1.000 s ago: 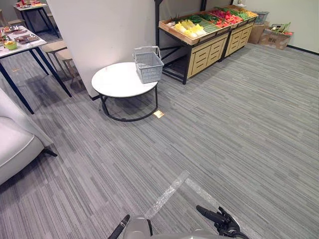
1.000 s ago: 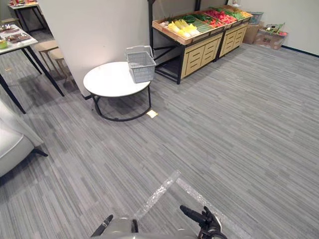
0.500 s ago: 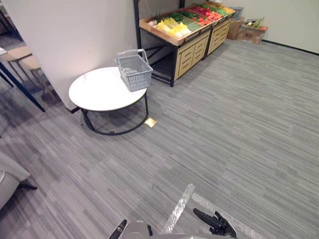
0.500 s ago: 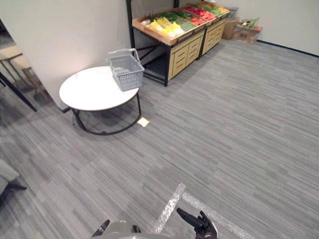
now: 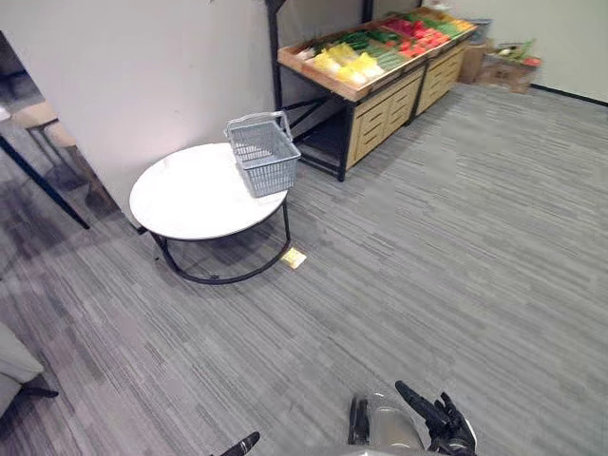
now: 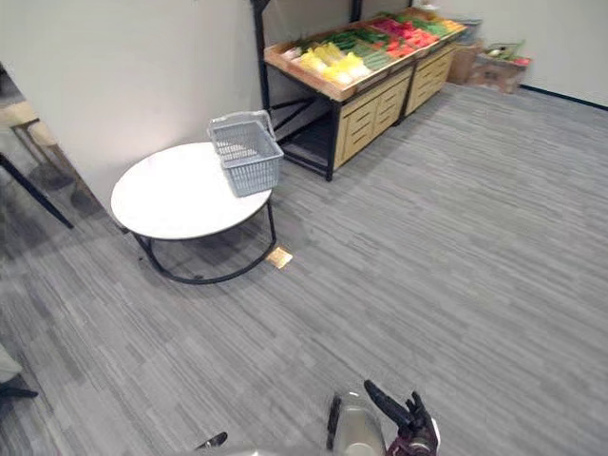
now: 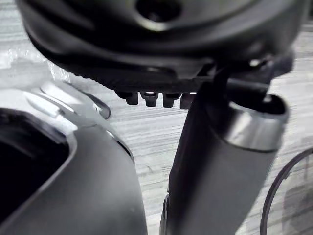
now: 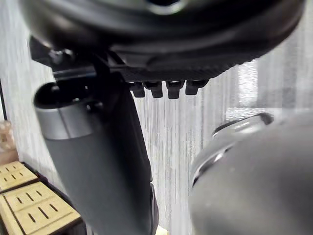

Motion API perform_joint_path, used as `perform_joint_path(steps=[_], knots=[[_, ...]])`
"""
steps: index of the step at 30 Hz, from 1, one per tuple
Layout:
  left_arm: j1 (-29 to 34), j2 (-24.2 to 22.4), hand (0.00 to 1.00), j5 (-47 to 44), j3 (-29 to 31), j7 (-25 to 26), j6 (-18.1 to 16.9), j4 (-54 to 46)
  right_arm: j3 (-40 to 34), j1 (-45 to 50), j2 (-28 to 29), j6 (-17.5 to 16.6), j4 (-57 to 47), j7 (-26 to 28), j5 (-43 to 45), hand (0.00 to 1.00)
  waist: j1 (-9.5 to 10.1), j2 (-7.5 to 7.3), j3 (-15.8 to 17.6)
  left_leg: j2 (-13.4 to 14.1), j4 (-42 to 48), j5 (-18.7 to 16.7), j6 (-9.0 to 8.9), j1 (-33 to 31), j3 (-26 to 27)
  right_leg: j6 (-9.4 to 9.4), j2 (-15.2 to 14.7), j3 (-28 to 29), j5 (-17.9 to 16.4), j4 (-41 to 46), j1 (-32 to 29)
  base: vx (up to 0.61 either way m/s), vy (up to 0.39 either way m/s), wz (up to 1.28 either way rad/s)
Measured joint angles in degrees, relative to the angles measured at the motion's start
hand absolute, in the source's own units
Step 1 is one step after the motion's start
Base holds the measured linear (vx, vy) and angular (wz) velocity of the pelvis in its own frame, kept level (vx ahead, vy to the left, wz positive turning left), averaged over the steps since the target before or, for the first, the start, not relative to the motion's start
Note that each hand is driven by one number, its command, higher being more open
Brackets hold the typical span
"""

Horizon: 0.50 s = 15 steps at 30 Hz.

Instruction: Pick vegetable in the basket

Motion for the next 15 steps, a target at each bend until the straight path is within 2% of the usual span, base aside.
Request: perform_joint_path(steps=[1,2,3,6,7,8,9,10,11,12,13,14,15], knots=[[-0.35,-0.89,1.00,0.13,0.61,0.02,0.00,0.78,0.10,-0.19,-1.11,0.04,0.53,-0.20,-0.14,1.00,0.48,1.41,0.15,1.05,-0.09,0.17,0.51,0.68,-1.45,-1.44,0.95,-0.67,-2.38,2.28,-0.11,0.67,-0.333,0.44],[-0.65,-1.73,1.00,0.08,2.10,-0.23,0.04,1.02,1.03,-0.47,-1.92,-0.12,1.27,-0.95,-0.19,1.00,1.14,2.20,0.20,0.44,0.27,1.98,0.24,0.75,-4.05,-2.98,1.13,-1.11,-5.32,5.63,-0.24,0.60,-0.249,0.22],[-0.57,-2.02,1.00,0.41,2.65,-0.34,-0.25,1.03,1.95,-0.63,-2.27,0.00,1.61,-1.38,-0.16,1.00,1.10,2.52,0.01,0.49,0.74,4.52,-0.33,1.29,-4.04,-4.21,1.06,-1.88,-7.85,8.54,0.55,0.57,-0.229,0.15],[-0.48,-2.58,1.00,0.72,4.20,-0.31,-1.14,0.91,4.63,-0.60,-3.05,0.77,1.63,-2.69,-0.20,1.00,1.11,2.37,-0.26,1.13,1.83,11.19,-0.48,2.94,-4.98,-5.06,1.33,-2.13,-9.57,11.12,2.49,0.50,-0.201,0.11],[-0.34,-2.68,1.00,0.73,4.20,-0.25,-1.17,0.51,6.34,-0.70,-3.64,1.35,1.63,-3.00,-0.24,1.00,1.09,2.46,-0.40,1.45,4.70,14.02,-0.38,2.55,-5.21,-5.34,1.91,-2.22,-10.02,10.10,4.48,0.58,-0.205,0.03],[-0.32,-2.78,1.00,0.83,5.29,-0.31,-1.15,0.48,6.49,-0.71,-3.71,1.89,1.45,-3.07,-0.75,1.00,0.94,2.53,-0.82,1.67,11.50,16.11,0.02,-0.38,-5.78,-4.78,2.59,-2.77,-11.17,7.86,6.97,0.48,-0.164,0.03],[-0.33,-3.00,1.00,0.80,6.22,-0.31,-1.12,0.46,6.40,-0.62,-3.67,2.10,1.42,-3.08,-1.15,1.00,0.80,2.56,-1.09,1.88,16.52,17.34,-0.43,-2.78,-5.92,-4.43,2.91,-3.04,-12.06,6.27,8.32,0.44,-0.154,0.05],[-0.38,-3.53,1.00,0.60,7.56,-0.11,-1.14,-0.11,5.99,-0.02,-3.53,2.47,0.84,-3.05,-1.53,1.00,0.68,2.91,-1.42,2.87,28.92,22.71,-4.41,-8.99,-6.00,-3.82,3.73,-3.16,-14.43,1.99,11.82,0.41,-0.083,-0.02],[-0.27,-4.84,1.00,-0.58,8.73,0.35,-1.27,-1.00,5.52,0.19,-3.75,2.81,0.29,-3.05,-1.96,1.00,0.79,3.60,-1.17,4.84,39.96,29.25,-6.94,-14.48,-5.88,-4.60,5.26,-3.04,-14.87,-0.85,15.13,0.41,-0.083,-0.02],[-0.38,-5.22,1.00,-1.51,8.83,0.37,-1.21,-1.41,5.13,0.54,-3.74,2.83,0.03,-3.09,-2.32,1.00,0.75,4.02,-1.09,6.01,45.79,26.94,-6.73,-17.24,-5.50,-5.16,6.03,-3.14,-15.23,-1.87,16.94,0.39,-0.032,-0.08],[-0.41,-5.28,1.00,-2.56,8.80,0.05,-1.13,-2.29,4.70,0.87,-3.54,3.10,0.01,-3.18,-2.45,1.00,1.00,3.99,-0.94,6.95,52.32,22.70,-6.03,-21.03,-4.77,-5.21,6.53,-3.11,-15.68,-3.38,19.70,0.38,0.010,-0.09],[-0.31,-4.99,1.00,-3.89,8.53,-0.94,-1.27,-3.70,4.70,1.26,-2.90,3.48,0.07,-3.23,-2.47,1.00,1.55,3.05,-0.56,6.90,55.39,17.15,-4.95,-25.69,-2.71,-5.03,6.57,-2.71,-16.07,-6.59,24.81,0.45,0.021,-0.19],[-0.13,-4.98,1.00,-4.59,8.19,-1.28,-1.41,-4.50,4.59,1.29,-2.67,3.51,0.08,-3.22,-2.46,1.00,1.80,2.60,-0.44,6.91,54.62,14.89,-3.89,-27.26,-1.21,-4.87,6.41,-2.16,-15.98,-7.76,26.59,0.44,0.072,-0.36]])
